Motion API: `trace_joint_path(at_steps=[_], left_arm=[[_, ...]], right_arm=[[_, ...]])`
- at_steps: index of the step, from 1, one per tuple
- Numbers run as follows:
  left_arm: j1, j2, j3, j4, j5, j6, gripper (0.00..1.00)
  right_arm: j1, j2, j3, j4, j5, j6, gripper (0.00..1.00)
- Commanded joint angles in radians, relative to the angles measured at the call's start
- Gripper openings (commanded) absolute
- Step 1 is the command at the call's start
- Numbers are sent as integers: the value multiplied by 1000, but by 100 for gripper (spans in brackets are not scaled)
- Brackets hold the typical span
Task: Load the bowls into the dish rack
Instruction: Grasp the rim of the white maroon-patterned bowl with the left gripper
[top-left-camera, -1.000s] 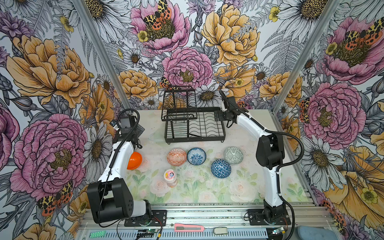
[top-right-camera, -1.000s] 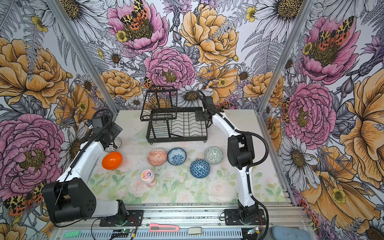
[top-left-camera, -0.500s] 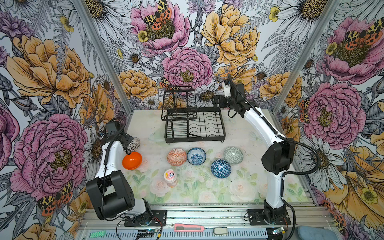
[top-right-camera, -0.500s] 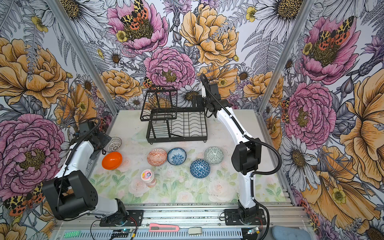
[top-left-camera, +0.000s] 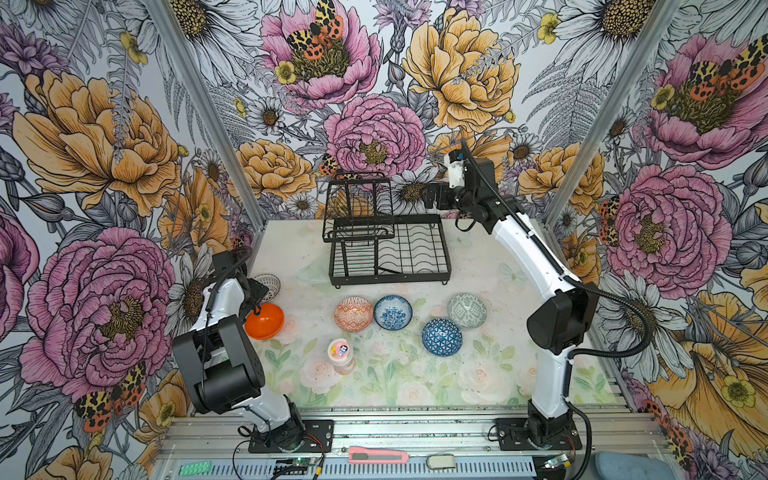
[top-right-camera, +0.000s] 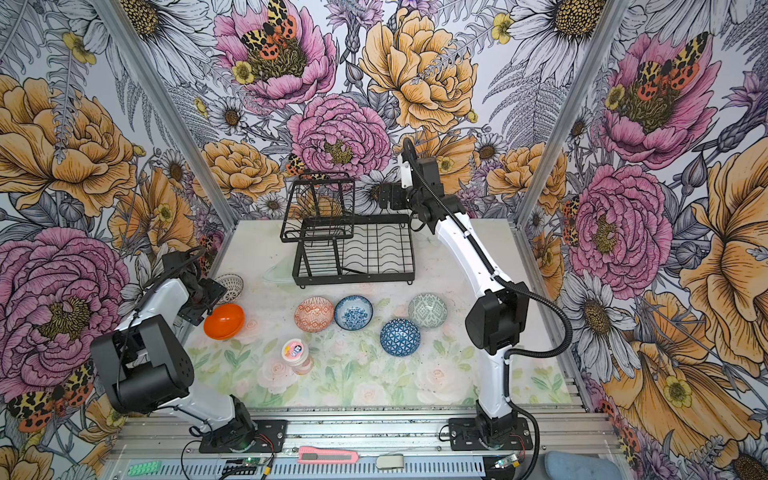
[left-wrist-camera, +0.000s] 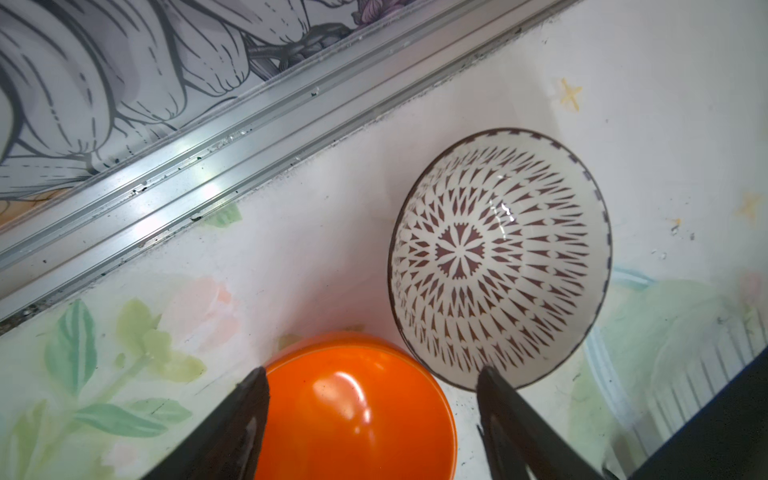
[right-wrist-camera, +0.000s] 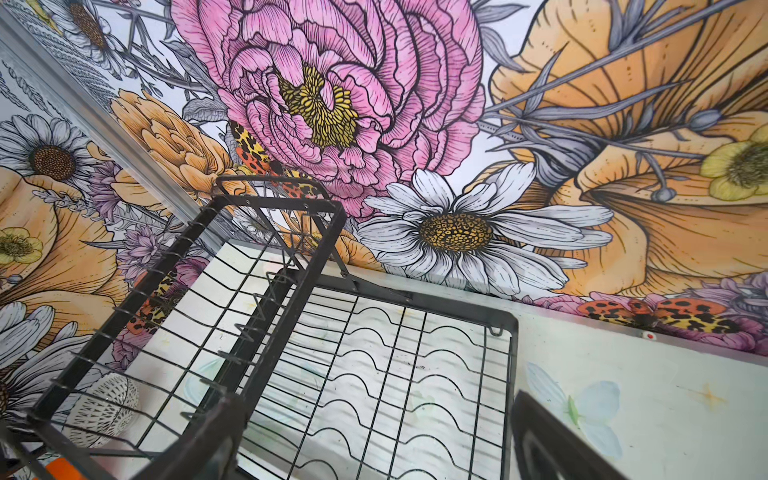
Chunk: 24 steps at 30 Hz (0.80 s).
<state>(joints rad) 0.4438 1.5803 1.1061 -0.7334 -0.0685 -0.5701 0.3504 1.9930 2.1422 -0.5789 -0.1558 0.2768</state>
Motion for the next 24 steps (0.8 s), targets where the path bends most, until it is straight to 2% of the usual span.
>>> trace_joint_path(at_steps=[1, 9, 14, 24], left_arm=[[9, 5, 26, 13, 2, 0, 75], [14, 55, 62, 14, -34, 15, 65], [13, 120, 101, 19, -14, 3, 56], [3, 176, 134, 25, -32, 8, 46]], right_arm=[[4, -49, 9, 10, -9, 14, 99], [3, -80, -18, 10, 5, 11, 100], [2, -83, -9, 10, 10, 2, 100], [-2, -84, 20, 10, 24, -2, 99]])
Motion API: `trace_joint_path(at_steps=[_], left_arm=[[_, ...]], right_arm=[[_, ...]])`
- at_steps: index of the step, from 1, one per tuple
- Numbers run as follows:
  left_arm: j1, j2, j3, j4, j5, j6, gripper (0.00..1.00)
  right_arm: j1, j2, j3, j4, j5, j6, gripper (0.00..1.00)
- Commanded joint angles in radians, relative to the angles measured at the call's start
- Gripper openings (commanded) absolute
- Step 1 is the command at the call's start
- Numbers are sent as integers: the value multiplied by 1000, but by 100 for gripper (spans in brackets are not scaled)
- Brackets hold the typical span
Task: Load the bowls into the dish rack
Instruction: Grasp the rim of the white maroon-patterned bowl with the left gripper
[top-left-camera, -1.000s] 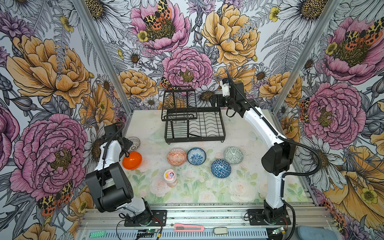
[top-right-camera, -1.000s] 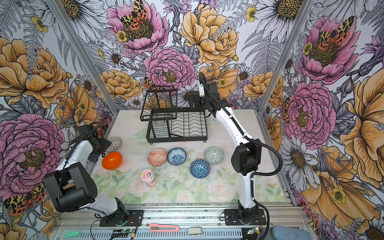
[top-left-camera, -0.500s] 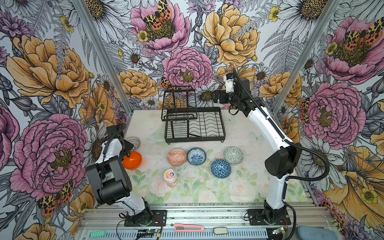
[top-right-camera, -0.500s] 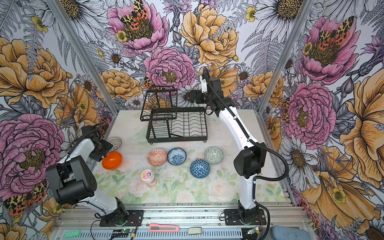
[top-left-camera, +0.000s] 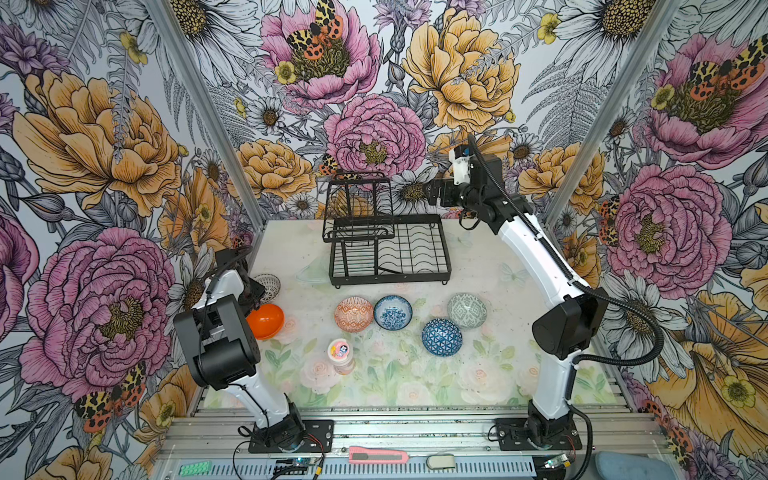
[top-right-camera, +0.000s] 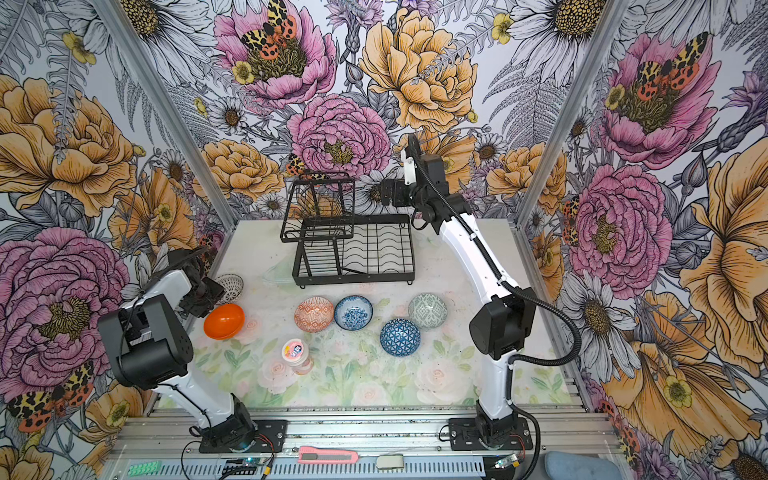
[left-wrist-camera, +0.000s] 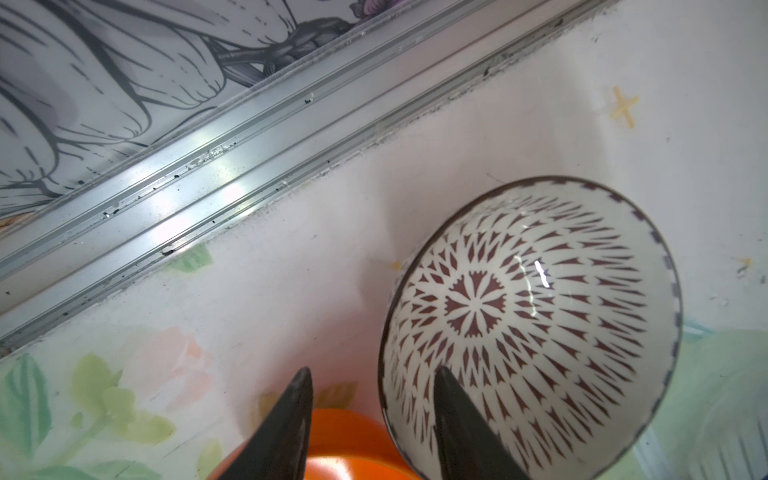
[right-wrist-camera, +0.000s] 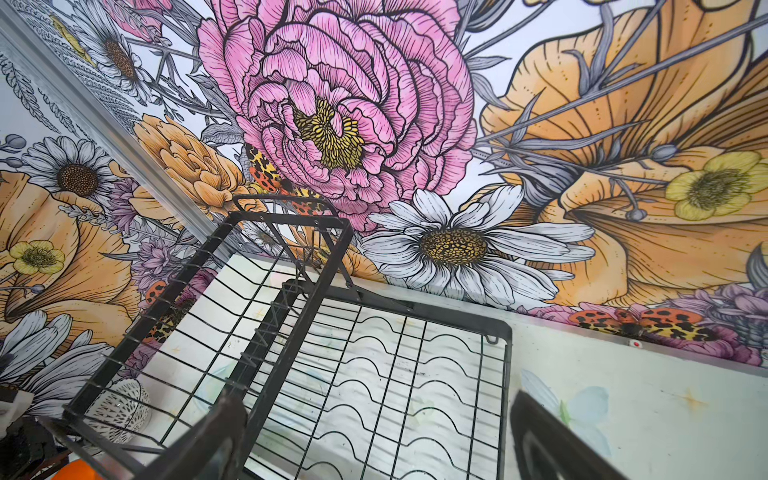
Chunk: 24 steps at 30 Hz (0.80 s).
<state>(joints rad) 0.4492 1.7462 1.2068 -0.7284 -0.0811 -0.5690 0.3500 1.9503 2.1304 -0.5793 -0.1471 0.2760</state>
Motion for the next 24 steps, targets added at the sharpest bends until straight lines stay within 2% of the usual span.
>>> trace_joint_path(at_steps=[1, 3, 6, 13, 24], left_arm=[[-3, 15, 35, 20, -23, 6, 45], [-3, 26, 43, 20, -26, 8, 40], [-9, 40, 52, 29, -20, 13, 38], [-21, 83, 56, 43, -13, 0, 21], [-54, 104, 54, 61, -36, 0, 5]], right_arm=[[-5, -40, 37, 10, 13, 2, 100], [-7, -35, 47, 10, 8, 7, 99], [-10, -30, 57, 11, 8, 11, 99], [-15, -28, 57, 10, 17, 20, 99], [-25, -26, 45, 10, 7, 46, 100]])
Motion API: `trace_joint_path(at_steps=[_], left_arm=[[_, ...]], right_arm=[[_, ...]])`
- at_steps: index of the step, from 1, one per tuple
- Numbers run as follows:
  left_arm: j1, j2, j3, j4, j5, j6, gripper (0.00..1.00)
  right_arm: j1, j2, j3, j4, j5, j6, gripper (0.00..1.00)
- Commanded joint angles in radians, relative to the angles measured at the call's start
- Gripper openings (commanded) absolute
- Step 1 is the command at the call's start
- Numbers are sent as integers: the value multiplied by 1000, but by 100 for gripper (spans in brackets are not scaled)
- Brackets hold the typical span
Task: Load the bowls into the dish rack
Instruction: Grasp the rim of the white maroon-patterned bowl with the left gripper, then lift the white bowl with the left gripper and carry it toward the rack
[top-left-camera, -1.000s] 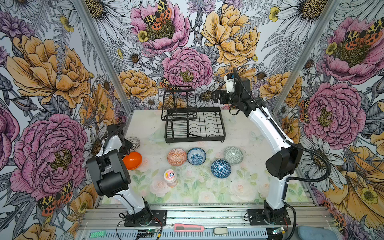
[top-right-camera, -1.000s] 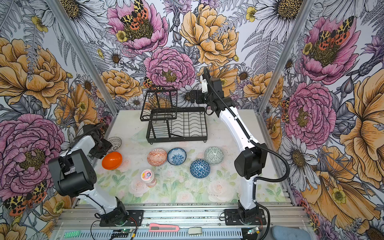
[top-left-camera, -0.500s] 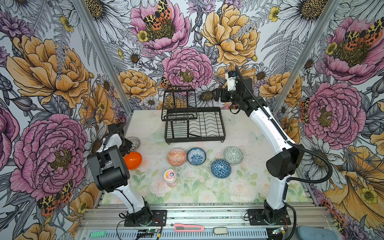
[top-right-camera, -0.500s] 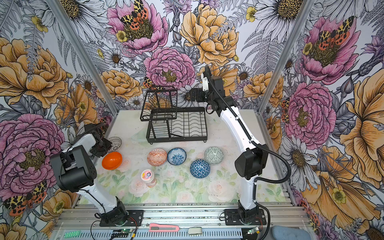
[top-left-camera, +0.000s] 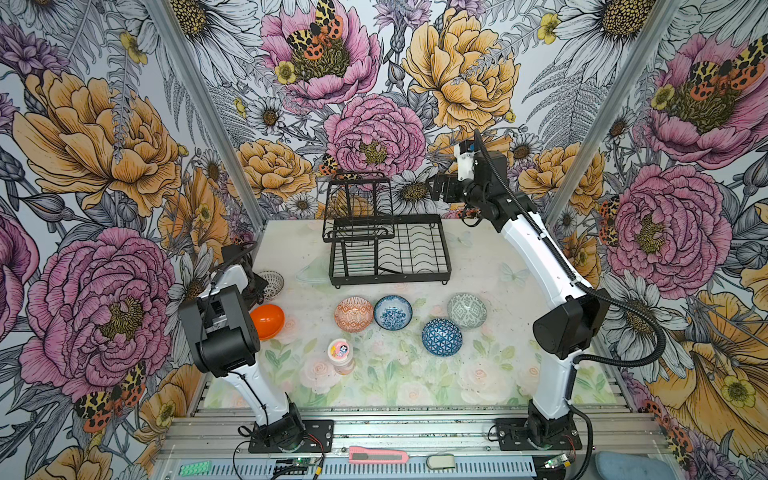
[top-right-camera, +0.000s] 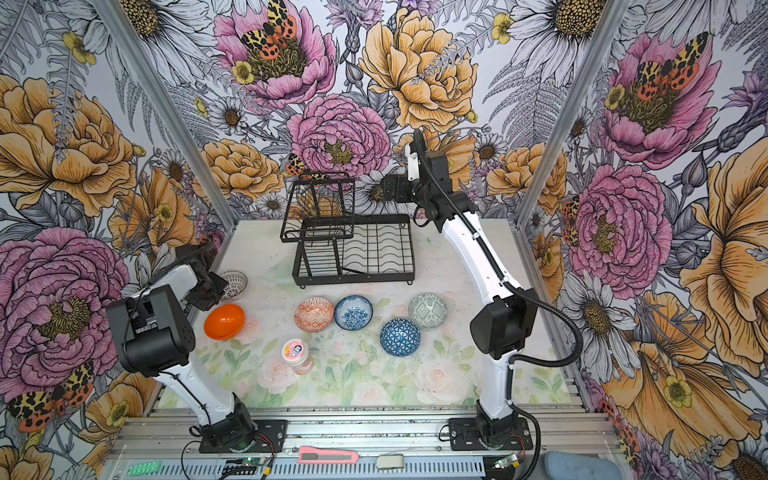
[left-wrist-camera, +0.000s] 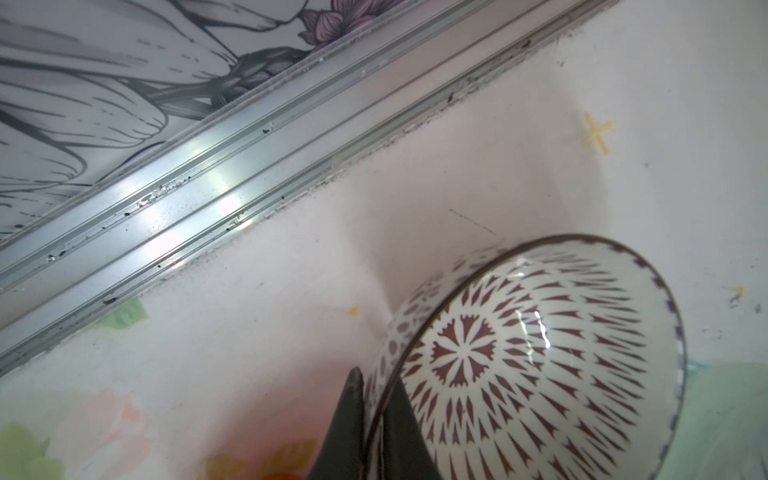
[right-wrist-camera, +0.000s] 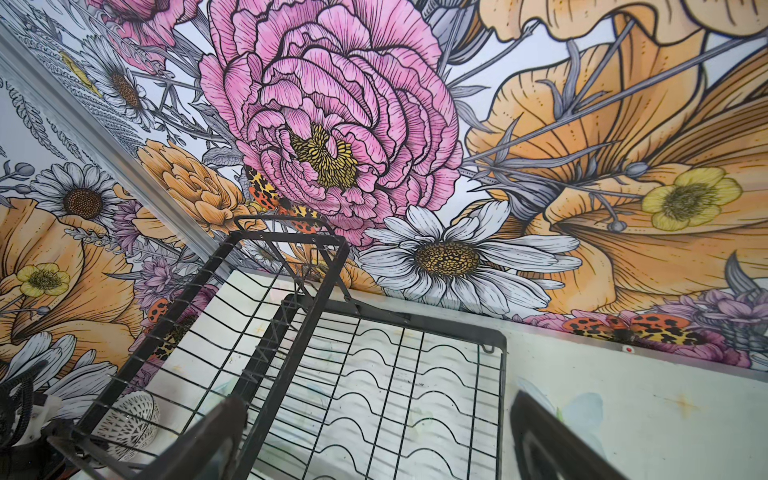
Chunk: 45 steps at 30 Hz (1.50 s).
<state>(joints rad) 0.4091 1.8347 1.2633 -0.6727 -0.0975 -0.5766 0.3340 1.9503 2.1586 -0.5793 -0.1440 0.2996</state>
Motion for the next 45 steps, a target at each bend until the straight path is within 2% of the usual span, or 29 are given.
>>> trace_joint_path(at_steps=[1, 3, 9, 16, 25, 27, 32, 40, 45], left_arm=[[-13, 13, -2, 7, -25, 8, 3], [-12, 8, 1, 18, -28, 7, 0], [-31, -4, 55, 60, -11, -24, 0], [-82, -95, 141, 121, -15, -58, 0], [-159, -171, 231, 256, -9, -153, 0], [-190, -185, 243, 317, -10, -177, 0], [-296, -191, 316, 421, -96, -170, 0], [-475, -164, 432, 582, -232, -40, 0], [-560, -121, 483, 659, -203, -6, 0]], right_arm=[[-11, -24, 20, 10, 2, 30, 99], [-14, -22, 24, 10, -2, 43, 99], [-24, -12, 30, 10, 27, 102, 99], [-40, -10, 41, 10, 65, 162, 99], [-41, 6, 58, 9, 18, 231, 100], [-41, 8, 70, 9, 15, 249, 99], [-44, 12, 84, 9, 10, 300, 99], [-49, 16, 127, 9, -32, 423, 99], [-40, 8, 138, 9, -28, 426, 100]])
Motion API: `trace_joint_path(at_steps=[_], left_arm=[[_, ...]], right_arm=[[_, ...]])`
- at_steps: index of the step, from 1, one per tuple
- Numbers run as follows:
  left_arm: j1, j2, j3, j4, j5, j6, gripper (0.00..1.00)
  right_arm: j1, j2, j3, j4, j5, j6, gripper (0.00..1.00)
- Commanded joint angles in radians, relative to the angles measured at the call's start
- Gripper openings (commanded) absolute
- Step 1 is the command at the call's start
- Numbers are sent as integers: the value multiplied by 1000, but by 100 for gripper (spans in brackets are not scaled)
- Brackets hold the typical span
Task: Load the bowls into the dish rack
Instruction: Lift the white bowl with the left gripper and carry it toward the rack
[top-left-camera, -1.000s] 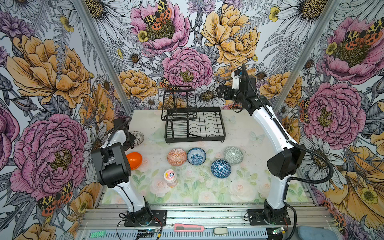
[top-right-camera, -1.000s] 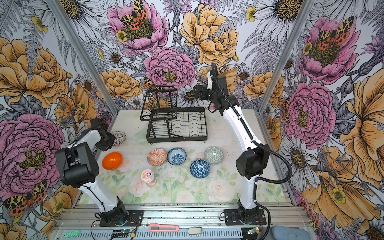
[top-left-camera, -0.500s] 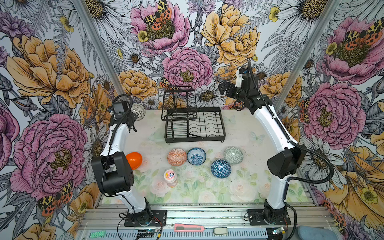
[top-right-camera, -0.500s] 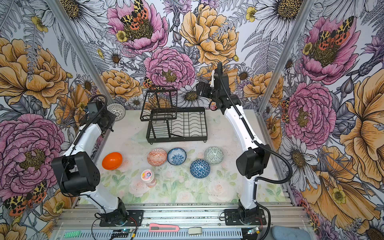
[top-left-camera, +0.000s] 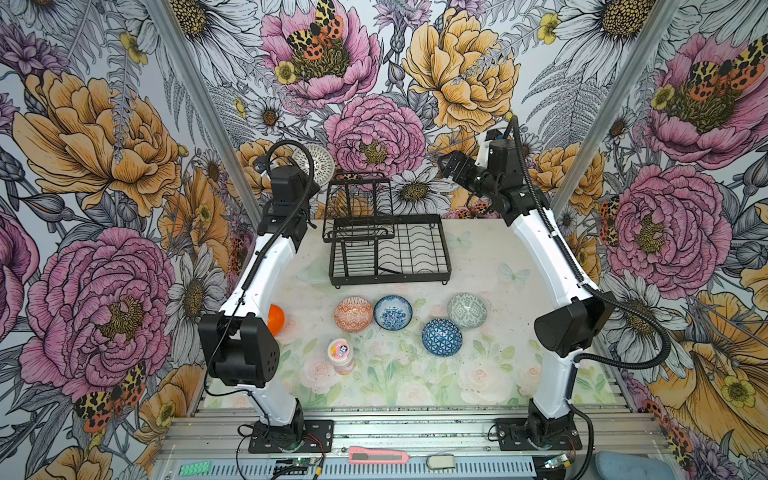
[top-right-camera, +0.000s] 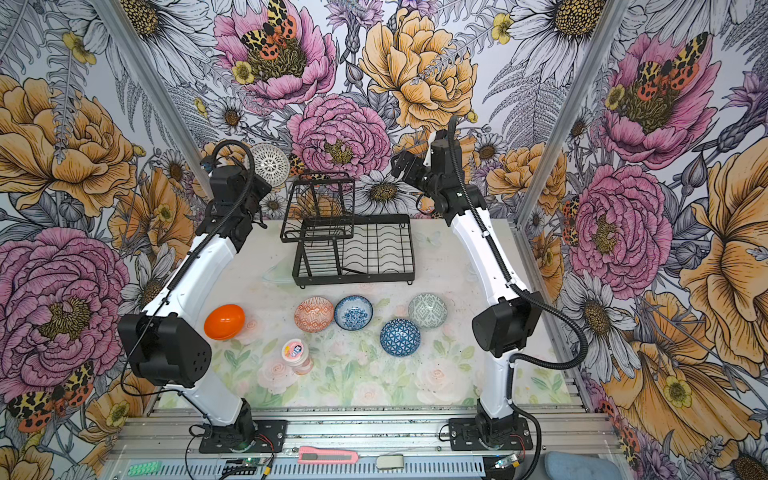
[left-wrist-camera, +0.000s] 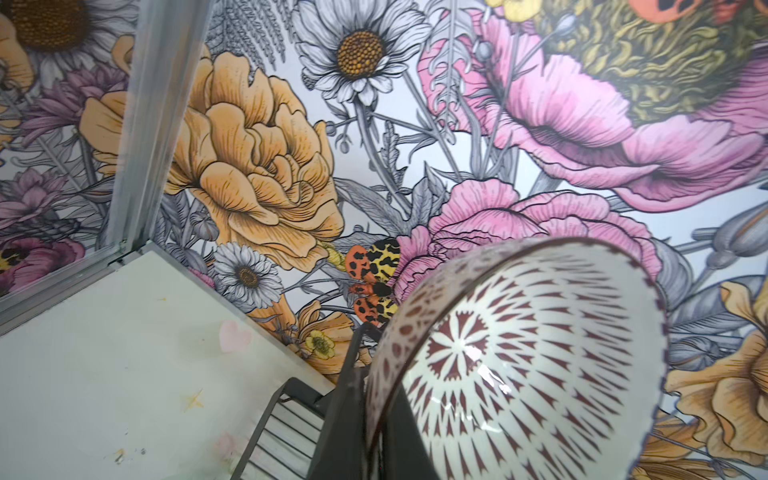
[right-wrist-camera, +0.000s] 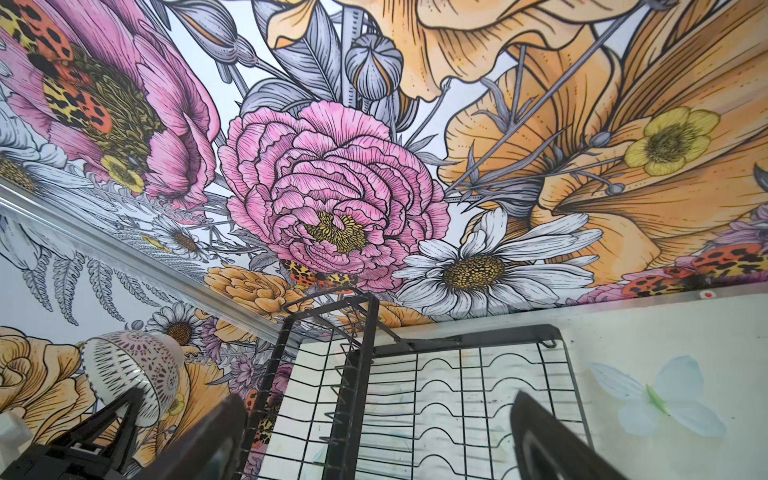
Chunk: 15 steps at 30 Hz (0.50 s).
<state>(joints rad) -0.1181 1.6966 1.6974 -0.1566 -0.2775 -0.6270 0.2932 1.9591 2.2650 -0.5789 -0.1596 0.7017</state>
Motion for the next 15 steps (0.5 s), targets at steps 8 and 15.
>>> trace_joint_path(at_steps=[8, 15], left_arm=[[-209, 73, 54, 312, -15, 184, 0], [-327, 146, 56, 383, -20, 224, 0]], right_arm=[[38, -17, 19, 7, -4, -94, 95], [47, -27, 11, 8, -26, -83, 87]])
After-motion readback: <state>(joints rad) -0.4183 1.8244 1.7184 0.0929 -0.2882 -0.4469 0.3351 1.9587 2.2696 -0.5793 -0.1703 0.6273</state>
